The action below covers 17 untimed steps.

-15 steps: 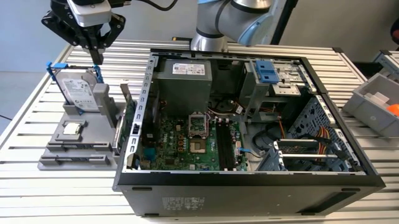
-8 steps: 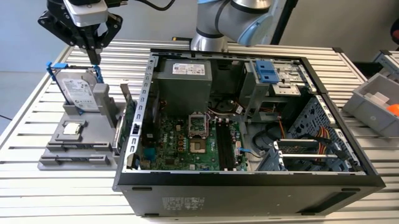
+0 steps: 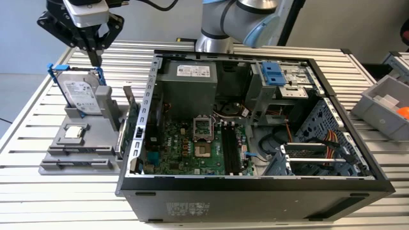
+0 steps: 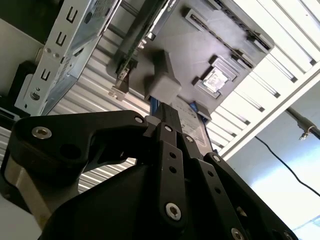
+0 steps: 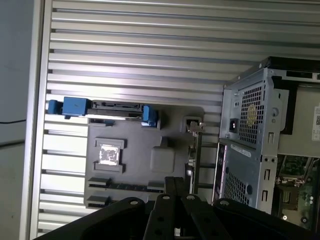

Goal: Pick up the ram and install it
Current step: 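Reach for the ram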

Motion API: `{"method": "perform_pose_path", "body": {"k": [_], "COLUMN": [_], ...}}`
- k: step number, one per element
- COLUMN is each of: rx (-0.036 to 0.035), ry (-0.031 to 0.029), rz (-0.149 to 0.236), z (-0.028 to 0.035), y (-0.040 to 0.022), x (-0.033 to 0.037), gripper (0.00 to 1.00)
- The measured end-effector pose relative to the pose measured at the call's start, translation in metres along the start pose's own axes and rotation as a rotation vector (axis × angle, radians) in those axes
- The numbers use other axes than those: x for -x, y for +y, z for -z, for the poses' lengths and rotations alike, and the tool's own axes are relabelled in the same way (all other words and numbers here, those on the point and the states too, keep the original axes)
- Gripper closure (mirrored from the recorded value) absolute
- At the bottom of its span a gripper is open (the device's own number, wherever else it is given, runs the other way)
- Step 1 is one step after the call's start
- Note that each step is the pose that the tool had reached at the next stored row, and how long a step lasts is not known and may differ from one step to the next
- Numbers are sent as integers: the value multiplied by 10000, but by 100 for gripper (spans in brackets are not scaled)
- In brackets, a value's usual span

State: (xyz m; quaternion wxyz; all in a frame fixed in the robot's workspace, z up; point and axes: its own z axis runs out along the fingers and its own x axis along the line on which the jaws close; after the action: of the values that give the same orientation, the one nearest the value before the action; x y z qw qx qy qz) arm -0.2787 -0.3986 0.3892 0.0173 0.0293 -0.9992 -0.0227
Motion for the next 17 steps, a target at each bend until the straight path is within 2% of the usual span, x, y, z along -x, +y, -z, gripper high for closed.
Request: {"method": "perform_pose_path", "body": {"k": [17], "rx": [-4], "ry": [5], "rz": [96], "z": [-8], "y": [4], "x": [-73], "gripper": [100]}}
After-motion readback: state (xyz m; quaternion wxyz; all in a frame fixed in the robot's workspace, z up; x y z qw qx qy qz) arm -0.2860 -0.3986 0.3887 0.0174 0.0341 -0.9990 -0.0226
